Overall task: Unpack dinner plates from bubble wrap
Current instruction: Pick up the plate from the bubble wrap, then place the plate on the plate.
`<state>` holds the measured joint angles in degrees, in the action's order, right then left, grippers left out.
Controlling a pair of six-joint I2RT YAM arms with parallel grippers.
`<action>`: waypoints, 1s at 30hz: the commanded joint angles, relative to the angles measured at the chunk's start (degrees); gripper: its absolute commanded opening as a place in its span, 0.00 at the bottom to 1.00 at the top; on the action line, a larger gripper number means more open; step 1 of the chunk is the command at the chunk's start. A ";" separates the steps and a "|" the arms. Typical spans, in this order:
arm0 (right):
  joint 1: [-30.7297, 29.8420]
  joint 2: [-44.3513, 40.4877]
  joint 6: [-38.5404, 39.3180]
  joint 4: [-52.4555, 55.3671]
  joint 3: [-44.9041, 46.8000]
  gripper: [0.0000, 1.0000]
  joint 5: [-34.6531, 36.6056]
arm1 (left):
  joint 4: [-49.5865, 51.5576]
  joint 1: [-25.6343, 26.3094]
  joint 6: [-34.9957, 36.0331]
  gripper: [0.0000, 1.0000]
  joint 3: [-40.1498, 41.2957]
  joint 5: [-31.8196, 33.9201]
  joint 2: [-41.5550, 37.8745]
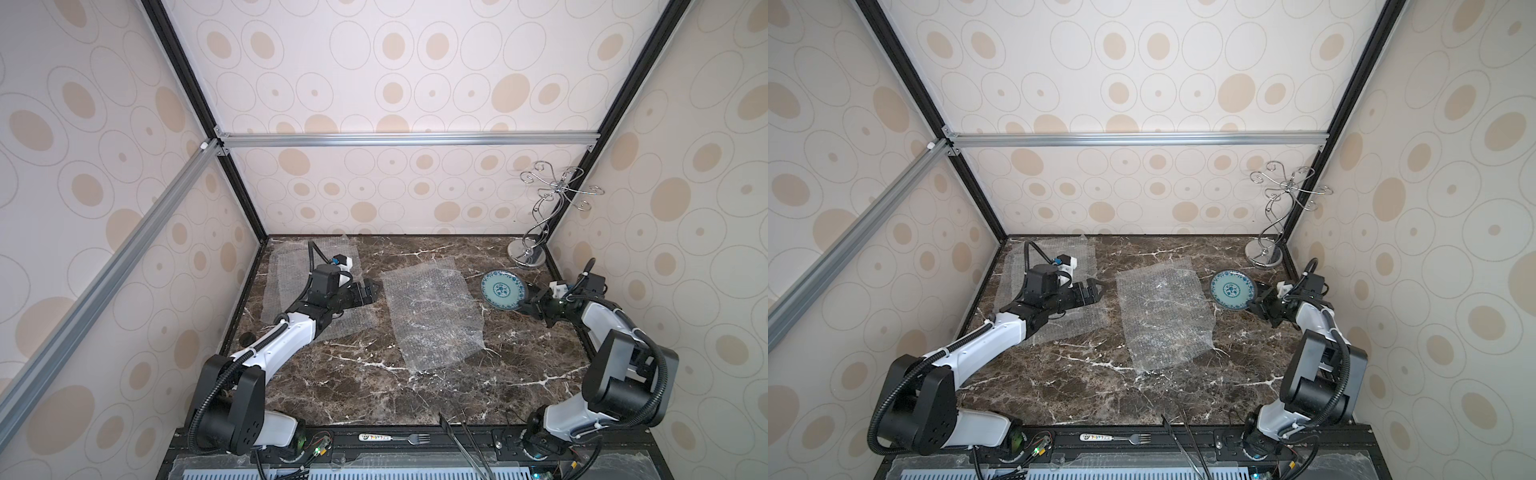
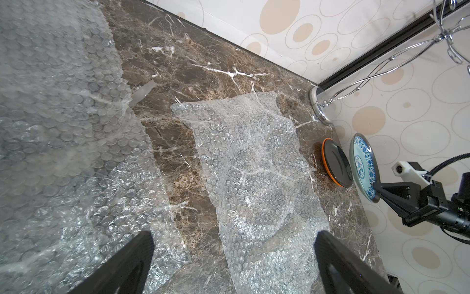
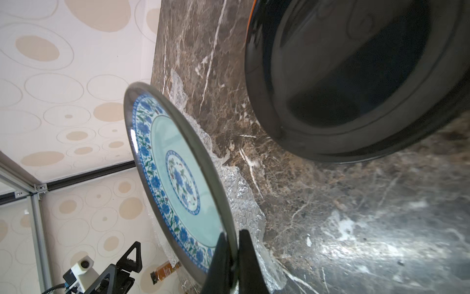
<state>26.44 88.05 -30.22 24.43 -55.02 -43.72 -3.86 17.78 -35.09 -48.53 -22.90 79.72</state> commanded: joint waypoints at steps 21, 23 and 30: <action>6.26 11.18 -4.02 -6.67 -4.16 0.02 5.14 | -1.18 -0.20 0.37 1.00 -0.56 -0.86 1.50; 6.26 11.91 -4.08 -7.07 -4.61 0.02 5.40 | -0.88 -0.20 0.62 1.00 -0.49 -0.63 1.27; 6.35 13.21 -4.26 -7.76 -5.51 0.03 6.13 | -0.43 -0.33 0.75 1.00 -1.01 -0.54 1.38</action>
<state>32.51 100.31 -34.09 17.54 -58.98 -37.60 -4.99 17.76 -35.11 -48.53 -23.64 81.56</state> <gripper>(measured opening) 0.071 0.997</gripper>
